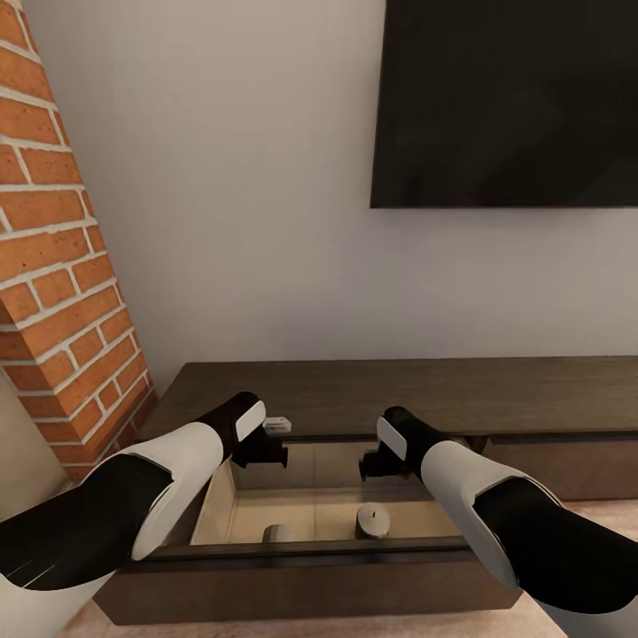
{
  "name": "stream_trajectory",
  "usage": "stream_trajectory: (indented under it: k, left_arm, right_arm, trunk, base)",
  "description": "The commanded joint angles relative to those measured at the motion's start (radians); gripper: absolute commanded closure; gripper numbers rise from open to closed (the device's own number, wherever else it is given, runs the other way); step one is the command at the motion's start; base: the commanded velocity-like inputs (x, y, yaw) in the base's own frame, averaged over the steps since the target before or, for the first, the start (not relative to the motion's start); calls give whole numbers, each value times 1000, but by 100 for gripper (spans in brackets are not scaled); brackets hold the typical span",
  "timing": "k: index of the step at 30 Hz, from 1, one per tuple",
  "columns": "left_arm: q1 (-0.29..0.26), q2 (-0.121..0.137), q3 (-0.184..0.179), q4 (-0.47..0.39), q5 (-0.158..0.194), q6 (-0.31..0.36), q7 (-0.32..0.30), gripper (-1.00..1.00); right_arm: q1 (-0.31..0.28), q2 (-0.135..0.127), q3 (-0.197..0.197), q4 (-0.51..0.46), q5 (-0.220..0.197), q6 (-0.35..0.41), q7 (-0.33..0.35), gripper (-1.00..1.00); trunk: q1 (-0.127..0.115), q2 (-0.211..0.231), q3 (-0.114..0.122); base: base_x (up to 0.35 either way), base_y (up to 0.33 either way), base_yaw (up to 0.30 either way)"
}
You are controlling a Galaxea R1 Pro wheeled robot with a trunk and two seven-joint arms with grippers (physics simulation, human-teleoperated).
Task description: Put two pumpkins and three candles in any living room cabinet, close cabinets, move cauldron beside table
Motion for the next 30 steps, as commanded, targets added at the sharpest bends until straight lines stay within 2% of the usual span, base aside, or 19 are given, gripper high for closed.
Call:
stream_trajectory:
  k: [1,3,8,27,30]
  left_arm:
    - [0,0,-4,-1,11,5,8,-100]
    - [0,0,-4,2,11,6,7,-100]
    - [0,0,-4,28,11,6,4,-100]
    - [0,1,-4,41,11,6,1,-100]
    - [-6,8,3,58,12,-1,2,-100]
  right_arm:
    - [0,0,5,-2,-11,23,-7,-100]
    - [0,0,5,-3,-13,52,-5,-100]
    - [0,-1,4,-4,-14,70,-3,-100]
    - [0,-1,10,0,-12,63,3,-100]
    - [-17,-1,13,11,-20,64,13,-100]
  trunk:
    - [0,0,-1]
    - [0,0,-1]
    - [0,0,-1]
    - [0,0,-1]
    - [0,0,-1]
  base:
    - [0,0,0]
    - [0,0,0]
    - [0,0,0]
    - [0,0,0]
    - [0,0,0]
